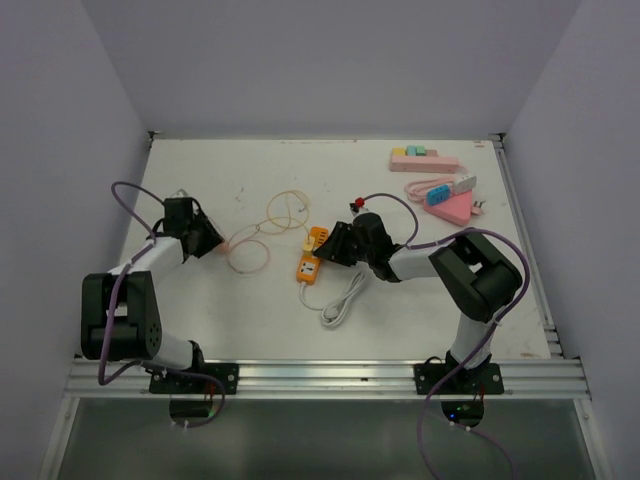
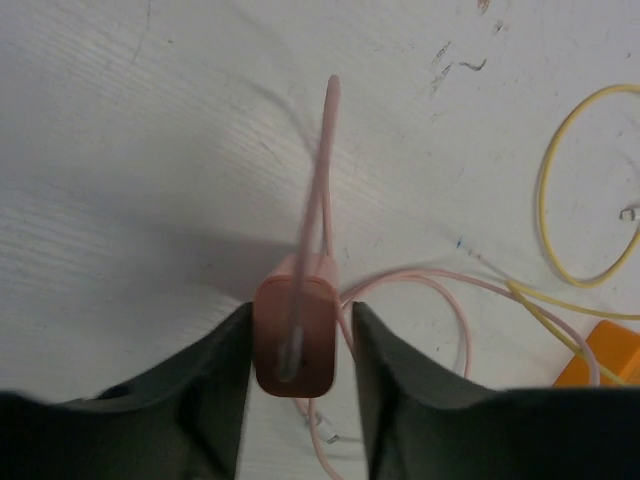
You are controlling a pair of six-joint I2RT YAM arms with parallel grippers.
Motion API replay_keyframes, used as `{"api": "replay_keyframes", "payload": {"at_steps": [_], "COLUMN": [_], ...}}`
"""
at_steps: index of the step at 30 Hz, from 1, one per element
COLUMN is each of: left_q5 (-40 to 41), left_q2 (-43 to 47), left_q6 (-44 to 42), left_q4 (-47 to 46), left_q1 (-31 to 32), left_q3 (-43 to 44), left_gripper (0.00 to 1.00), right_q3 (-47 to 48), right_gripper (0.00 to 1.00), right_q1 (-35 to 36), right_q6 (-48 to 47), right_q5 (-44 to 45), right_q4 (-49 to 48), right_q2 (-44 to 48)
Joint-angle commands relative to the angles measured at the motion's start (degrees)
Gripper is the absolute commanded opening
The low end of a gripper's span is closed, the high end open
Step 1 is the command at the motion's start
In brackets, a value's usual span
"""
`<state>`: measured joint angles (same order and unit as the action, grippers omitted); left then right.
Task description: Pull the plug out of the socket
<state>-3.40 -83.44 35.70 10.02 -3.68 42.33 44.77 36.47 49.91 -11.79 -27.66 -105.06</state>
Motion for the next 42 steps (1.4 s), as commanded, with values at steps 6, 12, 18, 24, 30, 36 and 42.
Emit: {"api": "replay_keyframes", "payload": {"at_steps": [6,12,18,24,30,36,42], "left_q5": [3.1,8.5,6.6,7.3,15.0,21.9,24.9], "left_q2": [6.8,14.4,24.4,29.1,23.4,12.1,2.3], "left_q6": [1.4,-2.1,-5.5,-3.5,-3.1,-4.4,-5.5], "left_q4": [-0.7,8.1,12.7,11.3,7.6,4.4,2.6], "left_q1": [-0.2,-0.1,3.0,20.7,37.8,47.1,48.8], "left_q3": [-1.3,1.4,1.5,0.2,2.2,7.9,13.4], "left_gripper": [0.85,1.0,0.99,1.0,1.0,0.99,0.98], "right_q3": [-2.5,-2.8,-3.4,-4.2,-4.8,-5.6,-6.8], "right_gripper": [0.38,0.38,0.38,0.38,0.38,0.37,0.36], "right_q1": [0.8,0.9,1.0,1.0,1.0,1.1,0.9], "right_q6": [-4.6,-4.6,-4.2,-3.6,-2.9,-1.8,-0.5], "right_q5": [0.8,0.6,0.3,0.1,-0.2,-1.4,-2.6], "right_q4": [8.9,8.8,8.3,7.6,6.5,5.3,3.1], "right_q2": [-2.8,-1.6,0.1,1.0,0.9,0.6,-0.4]}}
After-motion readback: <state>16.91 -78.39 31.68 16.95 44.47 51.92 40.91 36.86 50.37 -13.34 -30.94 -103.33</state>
